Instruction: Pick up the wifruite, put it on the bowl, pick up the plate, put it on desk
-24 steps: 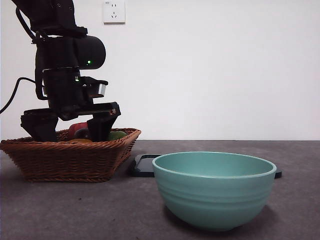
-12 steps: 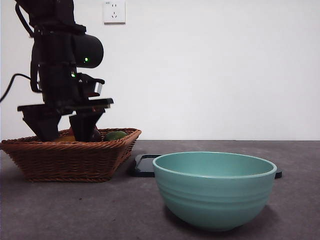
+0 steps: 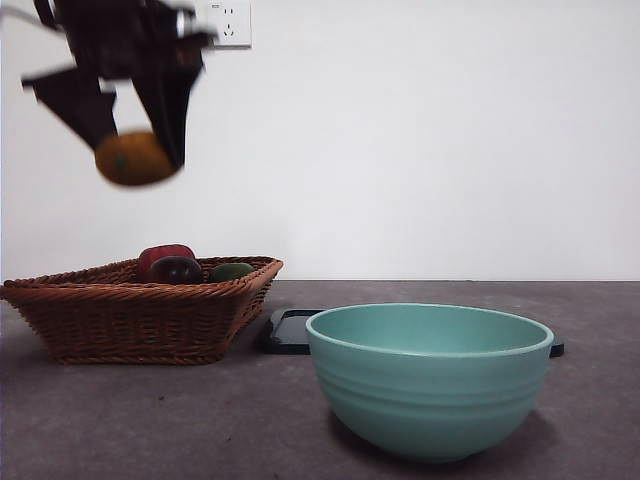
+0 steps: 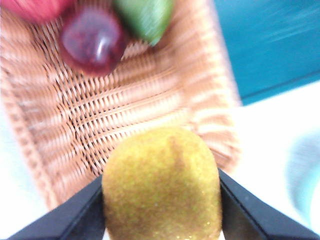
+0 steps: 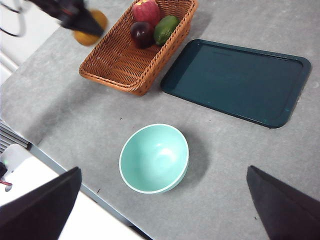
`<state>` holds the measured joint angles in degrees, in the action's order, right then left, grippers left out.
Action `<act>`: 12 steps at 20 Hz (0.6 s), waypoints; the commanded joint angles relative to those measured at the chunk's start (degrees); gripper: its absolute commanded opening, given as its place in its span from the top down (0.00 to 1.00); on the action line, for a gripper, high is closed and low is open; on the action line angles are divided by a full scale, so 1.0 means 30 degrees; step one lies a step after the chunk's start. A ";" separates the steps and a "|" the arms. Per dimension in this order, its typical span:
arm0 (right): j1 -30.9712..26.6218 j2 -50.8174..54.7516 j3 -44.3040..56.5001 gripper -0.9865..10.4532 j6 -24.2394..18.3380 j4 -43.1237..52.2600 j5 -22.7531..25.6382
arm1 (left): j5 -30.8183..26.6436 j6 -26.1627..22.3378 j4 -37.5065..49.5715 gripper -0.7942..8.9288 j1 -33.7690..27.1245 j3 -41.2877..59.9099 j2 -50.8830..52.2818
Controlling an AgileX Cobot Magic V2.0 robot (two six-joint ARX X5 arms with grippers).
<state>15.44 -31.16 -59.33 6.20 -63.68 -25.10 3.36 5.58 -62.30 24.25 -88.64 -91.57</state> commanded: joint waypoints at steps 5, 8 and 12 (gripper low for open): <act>0.0109 -0.0036 -0.0299 0.39 -0.0080 0.0197 0.0007 | 0.0109 0.1406 -0.1683 0.70 0.2790 -0.0466 0.2353; 0.0109 -0.0036 -0.0299 0.39 -0.0080 0.0197 -0.0007 | 0.0109 0.2106 -0.2339 0.70 0.4838 -0.0437 0.2404; 0.0109 -0.0022 -0.0306 0.39 -0.0073 0.0051 -0.0189 | 0.0095 0.3031 -0.1902 0.70 0.7271 -0.0328 0.2251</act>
<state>15.44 -31.16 -59.33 6.20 -63.79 -25.47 3.38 13.10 -68.55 45.47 -88.66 -83.77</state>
